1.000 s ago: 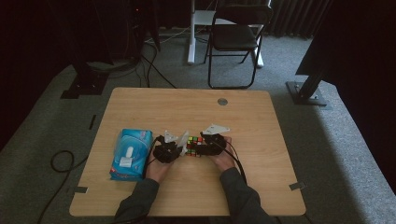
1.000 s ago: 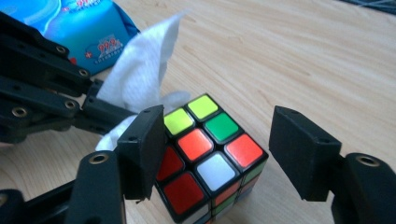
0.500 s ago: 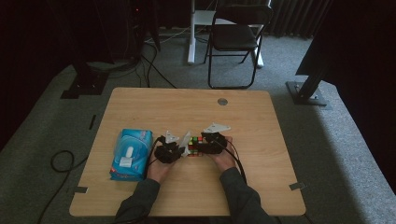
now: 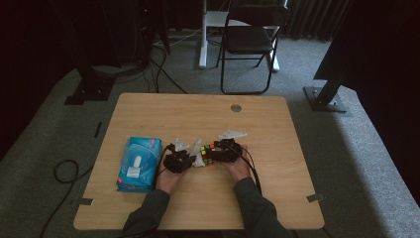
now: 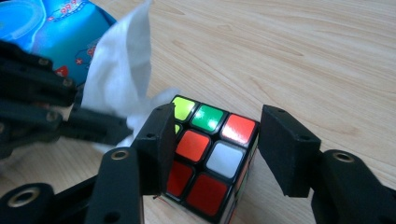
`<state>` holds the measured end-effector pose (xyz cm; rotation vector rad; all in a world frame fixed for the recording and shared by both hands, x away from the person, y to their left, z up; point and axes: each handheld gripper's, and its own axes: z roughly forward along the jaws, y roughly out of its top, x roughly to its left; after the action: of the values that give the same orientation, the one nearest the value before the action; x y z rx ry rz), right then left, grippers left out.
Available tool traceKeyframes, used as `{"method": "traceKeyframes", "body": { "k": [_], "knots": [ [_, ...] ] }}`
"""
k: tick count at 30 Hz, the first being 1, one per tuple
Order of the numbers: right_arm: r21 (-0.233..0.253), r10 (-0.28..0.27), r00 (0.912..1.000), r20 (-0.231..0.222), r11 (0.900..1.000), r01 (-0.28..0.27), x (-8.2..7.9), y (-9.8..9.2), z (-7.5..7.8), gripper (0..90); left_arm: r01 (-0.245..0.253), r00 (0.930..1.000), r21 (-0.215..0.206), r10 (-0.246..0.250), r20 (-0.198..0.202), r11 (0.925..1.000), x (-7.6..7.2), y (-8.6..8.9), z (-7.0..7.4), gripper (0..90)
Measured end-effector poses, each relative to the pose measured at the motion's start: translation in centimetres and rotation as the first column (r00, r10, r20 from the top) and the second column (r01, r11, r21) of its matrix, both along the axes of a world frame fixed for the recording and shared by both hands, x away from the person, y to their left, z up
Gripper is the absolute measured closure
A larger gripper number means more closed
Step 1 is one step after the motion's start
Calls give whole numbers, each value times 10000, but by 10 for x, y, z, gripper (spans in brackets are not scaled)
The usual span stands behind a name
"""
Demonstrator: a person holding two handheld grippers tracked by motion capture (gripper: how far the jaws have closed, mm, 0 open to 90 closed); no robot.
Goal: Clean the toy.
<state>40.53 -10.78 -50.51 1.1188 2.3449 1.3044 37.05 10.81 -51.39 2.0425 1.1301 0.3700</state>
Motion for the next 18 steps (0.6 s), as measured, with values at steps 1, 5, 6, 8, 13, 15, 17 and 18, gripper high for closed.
{"method": "traceKeyframes", "body": {
  "k": [1, 5, 6, 8, 13, 15, 17, 18],
  "knots": [
    [39, 74, 10000, -52, 10000, -74, 0, -1, 0, 483, -39, 10000, -31, 39, 21, 10000, 1, 1, 1, 804],
    [-56, 384, 9991, -153, 9992, -385, 0, -2, 1, 510, -97, 9999, -67, 97, 63, 9999, 6, 0, 4, 804],
    [-110, 392, 9991, -146, 9992, -394, 0, -2, 1, 510, -97, 9999, -92, 98, 67, 9999, 6, -1, 4, 804],
    [-86, 383, 9991, -153, 9992, -385, 0, -2, 0, 509, -37, 9999, -71, 37, 97, 10000, 5, -2, 4, 804],
    [53, 299, 9991, -310, 9995, -297, 0, -3, 0, 510, -48, 9999, -187, 51, 138, 9998, 5, -3, 3, 804],
    [104, 304, 9990, -313, 9995, -301, 0, -4, -1, 509, 4, 9998, -393, 5, 207, 9992, 5, -3, 4, 804],
    [178, 303, 9988, -379, 9994, -296, 1, -4, -1, 509, 77, 9997, -482, -65, 247, 9988, 5, -3, 6, 804],
    [188, 304, 9988, -392, 9994, -297, 1, -4, -1, 509, 68, 9997, -560, -54, 251, 9984, 5, -4, 6, 804]
  ]
}}
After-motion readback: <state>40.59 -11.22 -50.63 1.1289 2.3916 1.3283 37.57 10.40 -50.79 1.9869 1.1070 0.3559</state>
